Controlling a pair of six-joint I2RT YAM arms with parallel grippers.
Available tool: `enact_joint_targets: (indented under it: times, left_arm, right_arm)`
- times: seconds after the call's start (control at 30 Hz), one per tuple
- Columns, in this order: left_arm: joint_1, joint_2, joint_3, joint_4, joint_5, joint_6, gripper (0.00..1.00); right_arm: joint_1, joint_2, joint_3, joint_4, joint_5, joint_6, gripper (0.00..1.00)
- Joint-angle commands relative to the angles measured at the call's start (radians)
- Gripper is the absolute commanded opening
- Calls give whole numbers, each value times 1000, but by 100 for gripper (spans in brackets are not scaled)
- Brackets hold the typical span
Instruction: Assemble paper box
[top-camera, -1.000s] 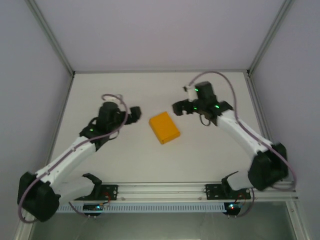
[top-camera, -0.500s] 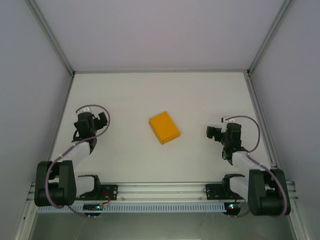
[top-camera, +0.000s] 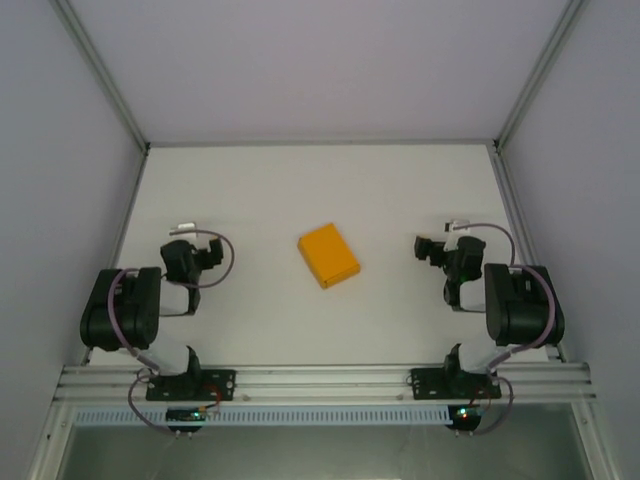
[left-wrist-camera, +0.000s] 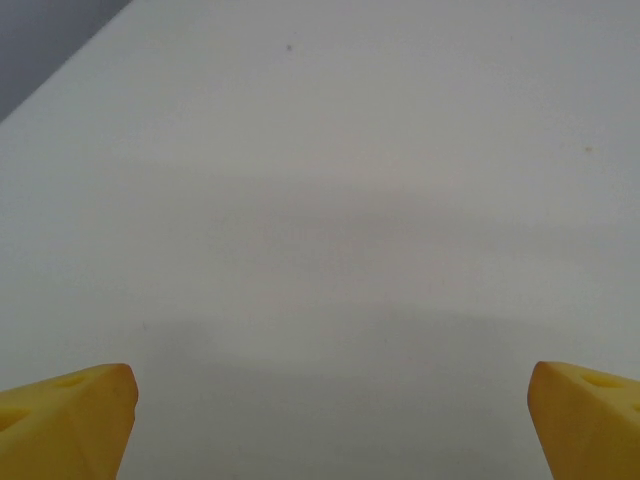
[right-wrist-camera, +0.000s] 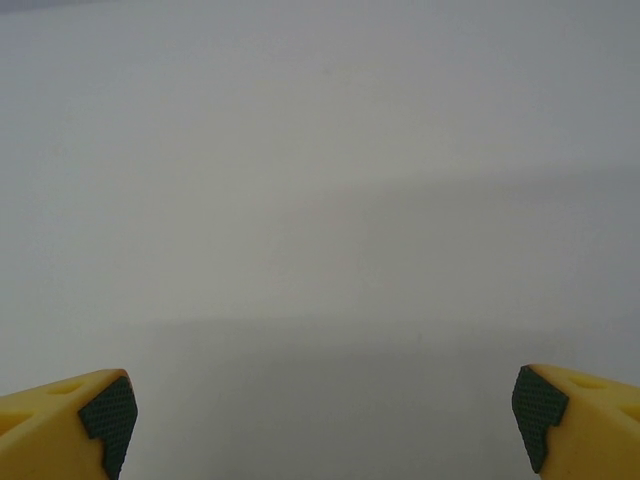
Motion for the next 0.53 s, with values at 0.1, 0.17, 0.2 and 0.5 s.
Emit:
enact_joint_targets:
  times: [0.1,0.17,0.2,0.5]
  left_arm:
    - [-2,1,48,78,-24,15,100]
    - [-4,-18,60,18,-22,9,100]
    - [-4,-12,55,40,-24,14,100]
    - [-4,-14,57,34,-23,12,100]
  right_arm:
    - [43,-8,62,-30,62,-12,99]
    - [44,-15,69,-56,58,-23,99]
    - [44,-10,63,-33,61,-19,99]
    - [44,-11,64,-44,49,-19,99]
